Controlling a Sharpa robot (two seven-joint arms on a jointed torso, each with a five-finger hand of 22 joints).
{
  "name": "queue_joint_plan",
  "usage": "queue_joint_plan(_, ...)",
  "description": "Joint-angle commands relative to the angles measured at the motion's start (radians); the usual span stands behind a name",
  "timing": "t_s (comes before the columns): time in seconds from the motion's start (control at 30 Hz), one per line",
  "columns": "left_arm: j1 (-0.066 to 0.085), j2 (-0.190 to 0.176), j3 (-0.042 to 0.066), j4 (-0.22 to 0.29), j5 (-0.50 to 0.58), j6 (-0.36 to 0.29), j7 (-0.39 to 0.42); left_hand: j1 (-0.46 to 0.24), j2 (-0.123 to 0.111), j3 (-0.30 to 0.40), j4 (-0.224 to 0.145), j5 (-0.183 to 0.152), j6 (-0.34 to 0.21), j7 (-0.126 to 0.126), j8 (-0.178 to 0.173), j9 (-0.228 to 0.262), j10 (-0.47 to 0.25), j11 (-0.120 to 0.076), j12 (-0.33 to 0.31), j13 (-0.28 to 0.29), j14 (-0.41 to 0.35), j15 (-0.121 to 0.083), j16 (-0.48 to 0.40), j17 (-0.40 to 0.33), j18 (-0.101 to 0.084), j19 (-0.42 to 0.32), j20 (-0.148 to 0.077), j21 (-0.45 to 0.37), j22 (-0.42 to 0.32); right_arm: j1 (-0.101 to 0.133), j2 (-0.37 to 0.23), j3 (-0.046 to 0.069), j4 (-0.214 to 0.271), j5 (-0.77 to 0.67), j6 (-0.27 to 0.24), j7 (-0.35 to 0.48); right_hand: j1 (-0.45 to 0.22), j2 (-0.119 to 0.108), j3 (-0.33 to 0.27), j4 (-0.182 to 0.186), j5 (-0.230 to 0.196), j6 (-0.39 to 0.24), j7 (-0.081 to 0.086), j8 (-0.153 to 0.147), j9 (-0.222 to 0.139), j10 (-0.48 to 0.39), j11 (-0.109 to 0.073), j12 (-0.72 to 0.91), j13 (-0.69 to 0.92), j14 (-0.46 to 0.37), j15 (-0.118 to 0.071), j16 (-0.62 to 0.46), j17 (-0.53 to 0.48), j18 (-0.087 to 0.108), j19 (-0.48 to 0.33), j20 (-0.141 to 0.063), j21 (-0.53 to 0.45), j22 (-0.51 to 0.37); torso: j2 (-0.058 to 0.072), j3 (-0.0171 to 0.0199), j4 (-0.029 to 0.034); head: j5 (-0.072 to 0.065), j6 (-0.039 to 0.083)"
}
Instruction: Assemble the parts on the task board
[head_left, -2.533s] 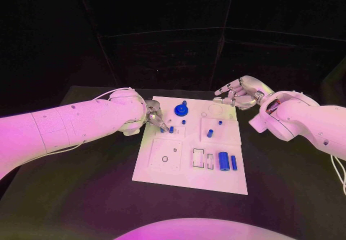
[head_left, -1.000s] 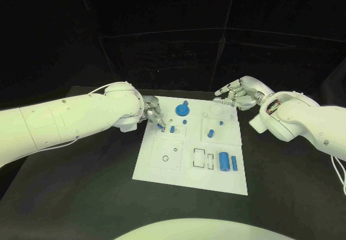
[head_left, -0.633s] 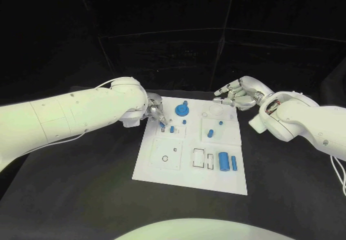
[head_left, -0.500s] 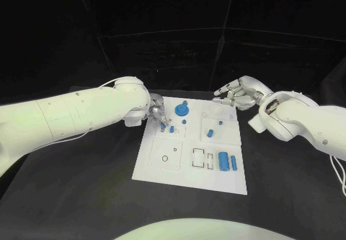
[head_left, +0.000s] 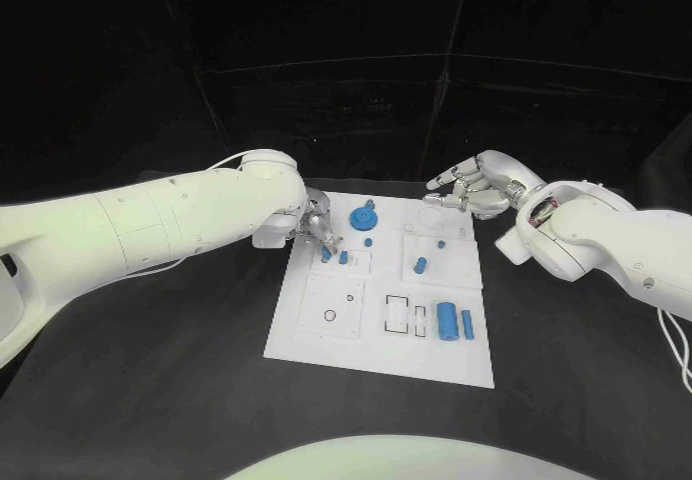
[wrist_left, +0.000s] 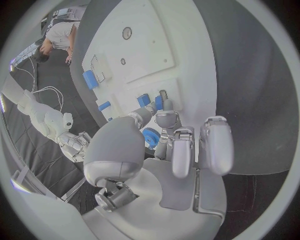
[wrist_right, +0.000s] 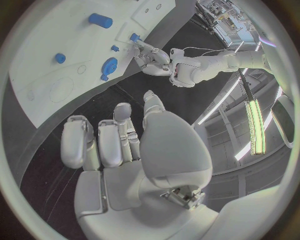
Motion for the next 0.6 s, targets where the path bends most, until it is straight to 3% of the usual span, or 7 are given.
queue_joint_plan(0.03, -0.004, 0.001, -0.004, -0.006, -0.013, 0.059, -0.008, 0.020, 0.030, -0.010, 0.000, 0.000, -0.009, 0.000, 0.007, 0.075, -0.003, -0.005, 0.005, 0.002, 0.104, 0.002, 0.003, 0.263, 0.008, 0.021, 0.000, -0.006, 0.052, 0.002, 0.001, 0.001, 0.000, -0.001, 0.002, 0.008, -0.001, 0.010, -0.007, 0.001, 0.006, 0.000, -0.001, 0.002, 0.002, -0.007, 0.000, -0.003, -0.001, 0.030, -0.002, -0.006, -0.001, 0.009, -0.006, -0.003, -0.004, -0.001, 0.000, -0.0006, 0.0021, 0.000, -0.002)
queue_joint_plan(0.4, -0.003, -0.014, -0.004, 0.011, -0.016, 0.052, -0.011, 0.026, 0.035, -0.017, -0.007, 0.000, -0.018, -0.001, 0.017, 0.093, -0.006, -0.006, 0.006, 0.001, 0.104, 0.002, 0.003, 0.263, 0.008, 0.021, -0.001, -0.007, 0.051, 0.002, 0.002, 0.001, -0.002, -0.001, 0.002, 0.009, -0.001, 0.010, -0.007, 0.001, 0.006, 0.000, -0.001, 0.002, 0.002, -0.007, 0.000, -0.003, -0.001, 0.030, -0.002, -0.006, -0.001, 0.009, -0.006, -0.003, -0.004, -0.001, -0.001, -0.0002, 0.0022, 0.000, -0.006)
queue_joint_plan(0.6, -0.003, -0.033, -0.004, 0.032, -0.031, 0.014, -0.013, 0.030, 0.036, -0.018, -0.012, 0.000, -0.021, -0.002, 0.020, 0.100, -0.006, -0.007, 0.008, 0.002, 0.104, 0.001, 0.003, 0.263, 0.008, 0.021, -0.001, -0.006, 0.053, 0.002, 0.002, 0.001, -0.003, -0.001, 0.002, 0.010, -0.001, 0.010, -0.007, 0.001, 0.006, 0.000, -0.001, 0.002, 0.002, -0.007, 0.000, -0.003, -0.001, 0.030, -0.002, -0.006, -0.001, 0.009, -0.006, -0.003, -0.004, -0.001, -0.001, -0.0001, 0.0036, 0.000, -0.007)
